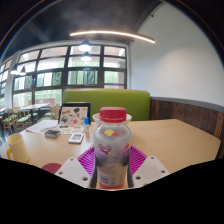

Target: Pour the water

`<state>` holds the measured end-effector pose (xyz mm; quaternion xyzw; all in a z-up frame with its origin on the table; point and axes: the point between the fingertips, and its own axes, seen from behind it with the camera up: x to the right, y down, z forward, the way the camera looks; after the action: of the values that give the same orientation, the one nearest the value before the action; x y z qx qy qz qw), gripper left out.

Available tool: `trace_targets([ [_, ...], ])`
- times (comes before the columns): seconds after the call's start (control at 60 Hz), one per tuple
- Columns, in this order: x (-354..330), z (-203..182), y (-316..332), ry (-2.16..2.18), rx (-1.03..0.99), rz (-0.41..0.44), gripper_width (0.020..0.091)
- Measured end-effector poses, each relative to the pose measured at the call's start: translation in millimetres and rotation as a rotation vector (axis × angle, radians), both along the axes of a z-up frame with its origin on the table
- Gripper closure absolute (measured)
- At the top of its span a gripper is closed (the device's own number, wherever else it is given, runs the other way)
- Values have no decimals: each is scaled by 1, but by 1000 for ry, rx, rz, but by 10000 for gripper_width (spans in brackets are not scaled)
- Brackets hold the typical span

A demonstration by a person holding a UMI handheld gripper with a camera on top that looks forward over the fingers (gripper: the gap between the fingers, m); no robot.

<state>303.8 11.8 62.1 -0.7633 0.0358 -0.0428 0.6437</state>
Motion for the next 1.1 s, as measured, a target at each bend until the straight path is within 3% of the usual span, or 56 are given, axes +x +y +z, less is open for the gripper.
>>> trace_targets([
  [0.067, 1, 0, -1, 6, 3, -4, 738],
  [0.25, 3, 7, -14, -136, -34, -44, 738],
  [0.633, -136, 110, -19, -1117, -27, 43, 740],
  [0.783, -189, 91, -7, -1591, -104, 109, 740],
  [0.883, -202, 86, -12, -1915, -137, 85, 737],
  [0.95, -210, 77, -4, -2053, -145, 113, 738],
  [1.1, -231, 100, -6, -2216, -76, 76, 732],
])
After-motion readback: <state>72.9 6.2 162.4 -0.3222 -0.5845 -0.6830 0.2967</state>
